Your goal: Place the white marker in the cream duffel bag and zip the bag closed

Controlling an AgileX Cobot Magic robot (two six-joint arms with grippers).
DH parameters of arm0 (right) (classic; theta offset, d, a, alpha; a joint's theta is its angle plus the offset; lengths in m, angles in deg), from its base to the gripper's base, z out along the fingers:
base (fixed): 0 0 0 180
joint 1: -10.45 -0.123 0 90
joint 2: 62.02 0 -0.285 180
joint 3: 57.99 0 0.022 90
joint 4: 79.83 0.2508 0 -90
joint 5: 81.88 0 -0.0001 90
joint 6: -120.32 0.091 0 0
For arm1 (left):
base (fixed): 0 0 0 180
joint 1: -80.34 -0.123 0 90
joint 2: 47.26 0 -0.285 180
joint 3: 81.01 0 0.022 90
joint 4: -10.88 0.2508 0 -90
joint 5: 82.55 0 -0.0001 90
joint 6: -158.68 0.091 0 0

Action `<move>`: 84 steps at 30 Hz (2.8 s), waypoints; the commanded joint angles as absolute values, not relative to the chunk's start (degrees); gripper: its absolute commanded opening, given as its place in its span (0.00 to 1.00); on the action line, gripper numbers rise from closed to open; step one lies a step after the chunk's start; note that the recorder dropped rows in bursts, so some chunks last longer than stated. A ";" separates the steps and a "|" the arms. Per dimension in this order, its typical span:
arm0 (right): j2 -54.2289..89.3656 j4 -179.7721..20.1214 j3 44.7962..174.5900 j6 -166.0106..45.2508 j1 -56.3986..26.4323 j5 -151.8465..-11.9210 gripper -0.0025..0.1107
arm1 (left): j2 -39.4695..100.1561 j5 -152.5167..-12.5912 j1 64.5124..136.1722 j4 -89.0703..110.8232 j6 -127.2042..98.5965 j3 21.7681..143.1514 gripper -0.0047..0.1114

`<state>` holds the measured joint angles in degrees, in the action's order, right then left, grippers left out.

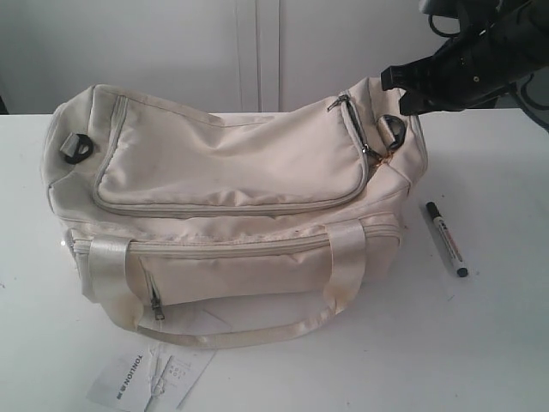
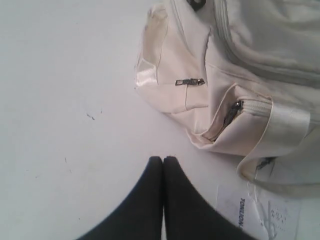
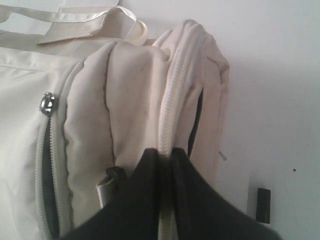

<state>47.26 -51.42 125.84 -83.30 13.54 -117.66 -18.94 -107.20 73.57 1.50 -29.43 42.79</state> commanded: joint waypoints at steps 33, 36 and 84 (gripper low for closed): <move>47.28 -51.10 126.19 -83.95 13.89 -116.26 0.02 | 19.99 -116.92 85.76 -45.09 29.03 67.03 0.04; 47.28 -51.10 126.19 -83.95 13.89 -116.26 0.02 | 23.01 -115.43 88.74 -45.09 29.91 69.43 0.04; 47.28 -51.10 126.19 -83.95 13.89 -116.15 0.02 | 65.31 -85.27 119.14 -44.84 62.84 103.00 0.39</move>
<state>47.26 -51.42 125.84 -83.30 13.54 -117.24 63.98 -87.24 118.44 -43.75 60.08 101.89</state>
